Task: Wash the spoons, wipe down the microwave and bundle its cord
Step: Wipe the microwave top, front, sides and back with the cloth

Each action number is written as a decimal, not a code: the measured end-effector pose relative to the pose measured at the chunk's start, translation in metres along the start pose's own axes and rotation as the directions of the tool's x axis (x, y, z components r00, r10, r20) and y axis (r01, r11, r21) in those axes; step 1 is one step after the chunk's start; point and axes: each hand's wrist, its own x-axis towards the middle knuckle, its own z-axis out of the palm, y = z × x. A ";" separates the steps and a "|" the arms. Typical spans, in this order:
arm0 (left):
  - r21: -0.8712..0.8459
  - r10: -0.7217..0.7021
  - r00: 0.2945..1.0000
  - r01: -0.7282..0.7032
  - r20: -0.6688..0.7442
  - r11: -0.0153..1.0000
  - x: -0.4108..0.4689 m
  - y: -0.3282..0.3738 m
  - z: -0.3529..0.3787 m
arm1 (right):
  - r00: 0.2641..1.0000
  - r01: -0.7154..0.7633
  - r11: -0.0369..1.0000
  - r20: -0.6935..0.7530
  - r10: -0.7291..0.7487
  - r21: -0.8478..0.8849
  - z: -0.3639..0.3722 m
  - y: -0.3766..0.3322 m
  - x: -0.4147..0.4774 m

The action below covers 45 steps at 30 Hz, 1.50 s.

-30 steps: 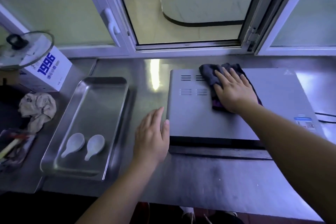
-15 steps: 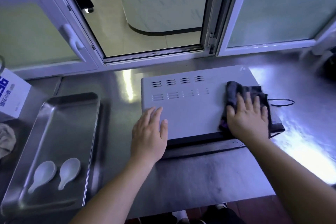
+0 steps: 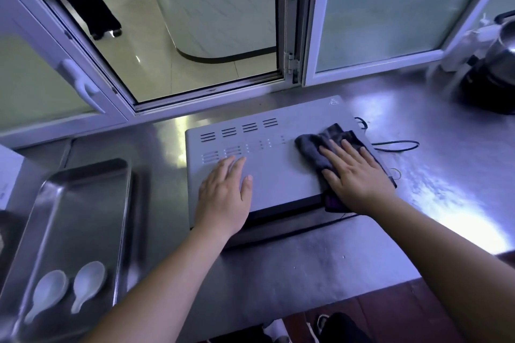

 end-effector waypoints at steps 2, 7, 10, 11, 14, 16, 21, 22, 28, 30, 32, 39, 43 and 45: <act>0.024 -0.009 1.000 0.009 0.005 1.000 0.000 -0.001 0.001 | 0.998 -0.057 0.998 -0.018 0.057 0.009 -0.002 0.014 0.001; 0.072 -0.054 0.998 0.051 0.042 0.996 -0.005 -0.015 0.006 | 0.989 -0.075 0.994 -0.118 0.084 0.074 0.002 0.029 -0.001; 0.095 -0.064 0.996 0.058 0.066 0.994 -0.004 -0.022 0.009 | 0.978 -0.104 0.982 -0.161 0.130 0.160 0.006 0.043 -0.005; 0.103 -0.068 0.996 0.061 0.066 0.993 -0.003 -0.022 0.009 | 0.975 -0.088 0.981 -0.188 0.120 0.170 0.007 0.048 -0.007; 0.117 -0.087 0.995 0.081 0.050 0.990 -0.004 -0.017 0.011 | 0.963 -0.037 0.982 -0.255 0.085 0.187 0.002 0.063 -0.018; 0.120 -0.095 0.995 0.090 0.033 0.989 -0.006 -0.015 0.012 | 0.951 -0.066 0.938 -0.263 0.162 0.339 -0.007 0.071 -0.029; 0.123 -0.088 0.996 0.088 -0.003 0.989 -0.008 -0.015 0.013 | 0.732 -0.328 0.343 0.007 0.681 0.880 -0.001 0.085 -0.082; 0.119 -0.086 0.996 0.087 -0.010 0.989 -0.008 -0.014 0.013 | 0.676 -0.350 0.192 0.106 0.729 0.917 0.008 0.085 -0.093; 0.135 -0.060 0.997 0.064 -0.039 0.989 -0.008 -0.016 0.017 | 0.487 -0.372 -0.352 0.504 0.714 0.859 0.092 0.070 -0.122; 0.138 -0.059 0.997 0.064 -0.042 0.988 -0.008 -0.017 0.017 | 0.454 -0.341 -0.456 0.568 0.686 0.822 0.111 0.060 -0.120; 0.138 -0.049 0.998 0.053 -0.037 0.989 -0.008 -0.018 0.018 | 0.443 -0.325 -0.491 0.589 0.676 0.808 0.118 0.046 -0.113; 0.145 -0.011 1.000 0.011 -0.005 0.989 -0.004 -0.025 0.020 | 0.569 -0.225 -0.504 0.533 0.627 0.834 0.123 0.007 -0.073; 0.153 -0.012 1.000 0.010 0.007 0.988 -0.005 -0.025 0.020 | 0.509 -0.220 -0.578 0.598 0.619 0.786 0.123 -0.001 -0.067; 0.157 -0.014 1.000 0.014 0.005 0.987 -0.006 -0.025 0.020 | 0.484 -0.221 -0.583 0.607 0.630 0.782 0.129 -0.004 -0.067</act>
